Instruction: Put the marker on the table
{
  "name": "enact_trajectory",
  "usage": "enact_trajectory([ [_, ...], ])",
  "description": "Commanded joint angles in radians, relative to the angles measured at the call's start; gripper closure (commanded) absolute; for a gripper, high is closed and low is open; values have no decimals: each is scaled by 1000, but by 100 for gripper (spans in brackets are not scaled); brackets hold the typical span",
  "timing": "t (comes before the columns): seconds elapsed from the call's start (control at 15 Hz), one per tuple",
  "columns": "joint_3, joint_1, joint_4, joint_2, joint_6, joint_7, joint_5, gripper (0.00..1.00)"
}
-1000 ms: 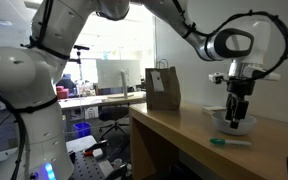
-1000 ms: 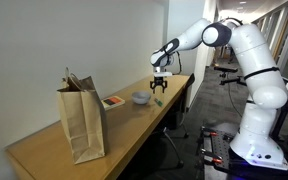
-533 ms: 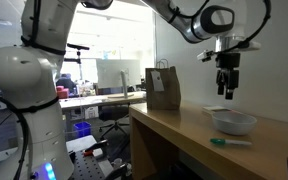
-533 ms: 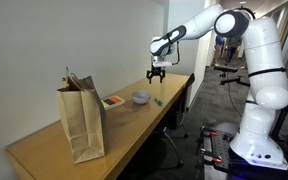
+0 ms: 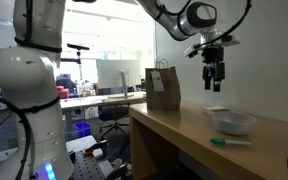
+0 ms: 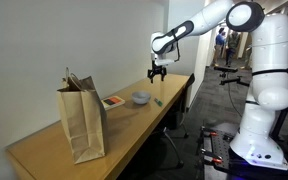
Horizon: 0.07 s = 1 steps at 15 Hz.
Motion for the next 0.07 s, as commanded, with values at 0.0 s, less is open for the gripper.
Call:
enact_trajectory([
  [0.0,5,5,-60,-47,27,-2,-37,0],
])
